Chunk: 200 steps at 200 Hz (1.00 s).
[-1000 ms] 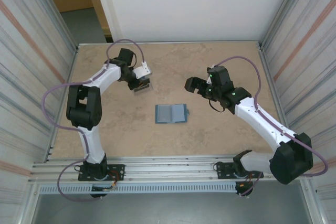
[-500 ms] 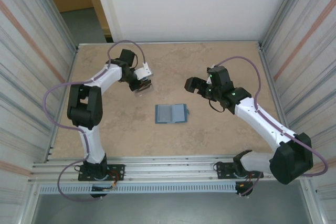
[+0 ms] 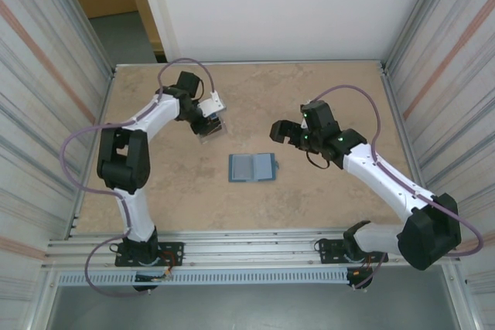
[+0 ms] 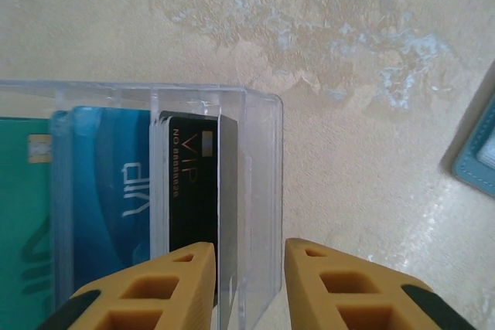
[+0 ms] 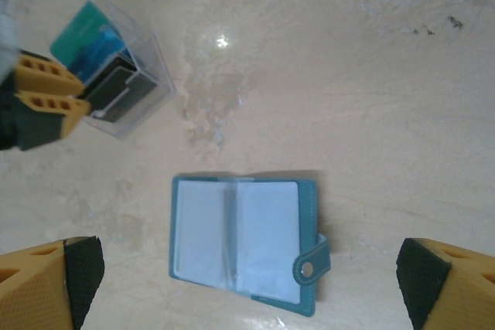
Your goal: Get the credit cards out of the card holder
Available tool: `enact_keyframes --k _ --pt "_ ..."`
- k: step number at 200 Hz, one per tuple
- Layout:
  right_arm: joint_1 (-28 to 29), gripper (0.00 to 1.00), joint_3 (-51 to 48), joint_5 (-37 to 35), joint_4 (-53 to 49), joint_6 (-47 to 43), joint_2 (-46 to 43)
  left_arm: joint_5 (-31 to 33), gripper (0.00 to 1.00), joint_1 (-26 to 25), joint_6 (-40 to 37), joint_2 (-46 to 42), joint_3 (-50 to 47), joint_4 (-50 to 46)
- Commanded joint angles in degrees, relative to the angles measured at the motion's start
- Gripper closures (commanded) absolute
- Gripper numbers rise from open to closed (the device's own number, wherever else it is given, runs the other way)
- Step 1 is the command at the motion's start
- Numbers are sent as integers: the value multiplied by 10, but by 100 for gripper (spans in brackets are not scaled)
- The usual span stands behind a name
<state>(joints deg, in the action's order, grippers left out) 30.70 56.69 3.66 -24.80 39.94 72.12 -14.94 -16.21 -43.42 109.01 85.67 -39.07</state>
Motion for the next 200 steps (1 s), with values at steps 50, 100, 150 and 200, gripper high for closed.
enact_keyframes --k 50,100,150,200 --pt "78 1 93 -117 -116 -34 68 35 45 -24 106 -176 -50 46" --pt "143 32 138 -153 -157 -51 144 78 3 -34 305 -330 -194 179" --pt "216 40 186 -149 -157 -70 242 167 1 -34 482 -422 -313 209" --pt "264 43 274 -158 -197 -82 367 201 1 -34 601 -519 -423 214"
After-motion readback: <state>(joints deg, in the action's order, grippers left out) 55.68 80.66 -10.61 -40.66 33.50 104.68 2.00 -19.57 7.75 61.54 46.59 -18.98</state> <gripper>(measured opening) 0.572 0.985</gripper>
